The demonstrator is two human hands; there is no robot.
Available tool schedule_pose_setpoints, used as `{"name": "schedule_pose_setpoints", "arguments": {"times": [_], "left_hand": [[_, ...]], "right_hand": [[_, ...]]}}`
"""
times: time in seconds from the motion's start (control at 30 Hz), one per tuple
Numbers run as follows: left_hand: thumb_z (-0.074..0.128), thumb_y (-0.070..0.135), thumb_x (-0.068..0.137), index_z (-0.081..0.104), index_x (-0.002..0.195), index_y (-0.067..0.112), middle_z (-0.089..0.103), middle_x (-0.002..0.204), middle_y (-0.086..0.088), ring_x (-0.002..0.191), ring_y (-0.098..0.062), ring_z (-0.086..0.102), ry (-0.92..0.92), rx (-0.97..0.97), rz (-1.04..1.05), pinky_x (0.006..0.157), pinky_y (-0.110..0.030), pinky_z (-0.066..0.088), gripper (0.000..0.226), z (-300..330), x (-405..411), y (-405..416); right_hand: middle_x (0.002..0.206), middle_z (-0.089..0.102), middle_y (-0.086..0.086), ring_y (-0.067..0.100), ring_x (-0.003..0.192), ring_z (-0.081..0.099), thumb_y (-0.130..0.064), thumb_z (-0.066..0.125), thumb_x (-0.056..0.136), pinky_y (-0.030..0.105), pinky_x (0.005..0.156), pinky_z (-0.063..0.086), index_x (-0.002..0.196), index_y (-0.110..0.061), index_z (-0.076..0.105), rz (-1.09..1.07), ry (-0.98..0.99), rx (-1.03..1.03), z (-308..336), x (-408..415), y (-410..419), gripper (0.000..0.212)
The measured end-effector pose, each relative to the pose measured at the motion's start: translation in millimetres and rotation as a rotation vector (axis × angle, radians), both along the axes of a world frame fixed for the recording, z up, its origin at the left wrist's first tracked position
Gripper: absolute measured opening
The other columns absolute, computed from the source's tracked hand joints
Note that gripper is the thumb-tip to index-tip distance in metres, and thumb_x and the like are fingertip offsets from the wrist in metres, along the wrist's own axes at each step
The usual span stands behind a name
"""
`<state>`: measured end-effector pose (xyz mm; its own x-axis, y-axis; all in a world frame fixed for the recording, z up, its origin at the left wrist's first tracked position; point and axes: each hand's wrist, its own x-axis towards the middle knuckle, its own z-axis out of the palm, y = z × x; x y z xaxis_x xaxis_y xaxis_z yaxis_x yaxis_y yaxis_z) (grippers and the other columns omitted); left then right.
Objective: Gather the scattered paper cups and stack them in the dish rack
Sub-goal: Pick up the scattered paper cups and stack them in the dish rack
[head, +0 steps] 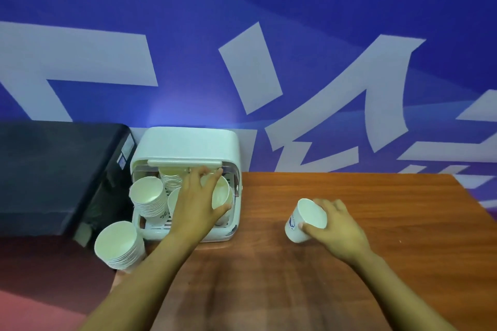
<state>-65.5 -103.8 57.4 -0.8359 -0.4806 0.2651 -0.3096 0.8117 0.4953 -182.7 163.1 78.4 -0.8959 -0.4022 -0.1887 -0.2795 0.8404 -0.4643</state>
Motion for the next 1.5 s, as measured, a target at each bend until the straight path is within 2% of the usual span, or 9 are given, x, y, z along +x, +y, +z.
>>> {"name": "schedule_pose_setpoints", "arguments": {"times": [0.07, 0.2, 0.37, 0.47, 0.67, 1.07, 1.3, 1.43, 1.5], "left_hand": [[0.080, 0.043, 0.068, 0.038, 0.144, 0.028, 0.043, 0.138, -0.003, 0.129, -0.025, 0.038, -0.107, -0.014, -0.039, 0.102, -0.042, 0.041, 0.088, -8, -2, -5], [0.064, 0.059, 0.076, 0.010, 0.149, 0.042, 0.018, 0.159, 0.006, 0.147, -0.020, 0.010, -0.322, 0.014, -0.077, 0.115, -0.047, 0.020, 0.092, -18, 0, -11], [0.063, 0.057, 0.078, 0.032, 0.145, 0.034, 0.035, 0.151, 0.005, 0.139, -0.019, 0.032, -0.193, 0.069, -0.035, 0.112, -0.042, 0.030, 0.077, -15, 31, -34], [0.067, 0.047, 0.081, 0.040, 0.141, 0.028, 0.042, 0.145, 0.005, 0.133, -0.020, 0.039, -0.147, 0.088, 0.006, 0.108, -0.038, 0.034, 0.068, -5, 52, -45], [0.067, 0.042, 0.083, 0.043, 0.138, 0.032, 0.047, 0.139, 0.007, 0.125, -0.019, 0.045, -0.139, 0.105, 0.069, 0.102, -0.040, 0.037, 0.061, 7, 79, -59], [0.061, 0.041, 0.087, 0.040, 0.139, 0.031, 0.042, 0.141, 0.010, 0.129, -0.017, 0.039, -0.163, 0.101, 0.062, 0.106, -0.034, 0.032, 0.057, 13, 99, -73], [0.060, 0.040, 0.088, 0.040, 0.139, 0.032, 0.042, 0.140, 0.010, 0.128, -0.016, 0.039, -0.178, 0.115, 0.057, 0.105, -0.035, 0.032, 0.056, 11, 102, -74], [0.061, 0.039, 0.087, 0.041, 0.139, 0.033, 0.042, 0.140, 0.011, 0.127, -0.016, 0.039, -0.169, 0.123, 0.053, 0.104, -0.035, 0.032, 0.055, 11, 106, -75], [0.060, 0.040, 0.087, 0.040, 0.139, 0.033, 0.041, 0.140, 0.011, 0.128, -0.015, 0.038, -0.180, 0.125, 0.056, 0.105, -0.034, 0.031, 0.056, 10, 107, -75]], "right_hand": [[0.115, 0.041, -0.009, 0.016, 0.100, 0.056, -0.054, 0.067, 0.076, 0.038, 0.084, 0.050, 0.128, -0.035, 0.045, 0.000, 0.003, 0.005, 1, -1, -2, 0.059], [0.115, 0.040, -0.011, 0.015, 0.101, 0.056, -0.056, 0.065, 0.076, 0.038, 0.085, 0.050, 0.130, -0.036, 0.043, 0.012, 0.001, 0.018, -4, 0, -10, 0.061], [0.122, 0.039, -0.009, 0.016, 0.109, 0.053, -0.054, 0.066, 0.078, 0.033, 0.084, 0.049, 0.136, -0.034, 0.038, 0.088, 0.030, 0.028, -1, 7, -45, 0.068], [0.131, 0.041, -0.007, 0.018, 0.118, 0.049, -0.049, 0.067, 0.078, 0.038, 0.092, 0.048, 0.139, -0.034, 0.035, 0.136, 0.103, -0.105, 10, 13, -79, 0.071], [0.128, 0.044, -0.004, 0.021, 0.116, 0.049, -0.041, 0.071, 0.075, 0.036, 0.086, 0.048, 0.134, -0.030, 0.041, 0.183, 0.257, -0.309, 25, 28, -142, 0.067], [0.125, 0.045, -0.005, 0.018, 0.114, 0.048, -0.046, 0.069, 0.076, 0.035, 0.080, 0.049, 0.134, -0.030, 0.044, 0.159, 0.348, -0.351, 4, 55, -170, 0.066], [0.124, 0.044, -0.003, 0.021, 0.113, 0.047, -0.054, 0.066, 0.077, 0.035, 0.081, 0.048, 0.138, -0.030, 0.039, 0.173, 0.321, -0.244, -12, 54, -173, 0.071], [0.138, 0.037, -0.001, 0.023, 0.125, 0.039, -0.060, 0.068, 0.073, 0.036, 0.095, 0.042, 0.148, -0.030, 0.023, 0.223, 0.139, -0.004, -24, 46, -176, 0.093], [0.140, 0.037, 0.000, 0.025, 0.127, 0.038, -0.060, 0.067, 0.073, 0.037, 0.098, 0.041, 0.148, -0.031, 0.022, 0.242, 0.063, 0.042, -28, 44, -175, 0.092]]}}
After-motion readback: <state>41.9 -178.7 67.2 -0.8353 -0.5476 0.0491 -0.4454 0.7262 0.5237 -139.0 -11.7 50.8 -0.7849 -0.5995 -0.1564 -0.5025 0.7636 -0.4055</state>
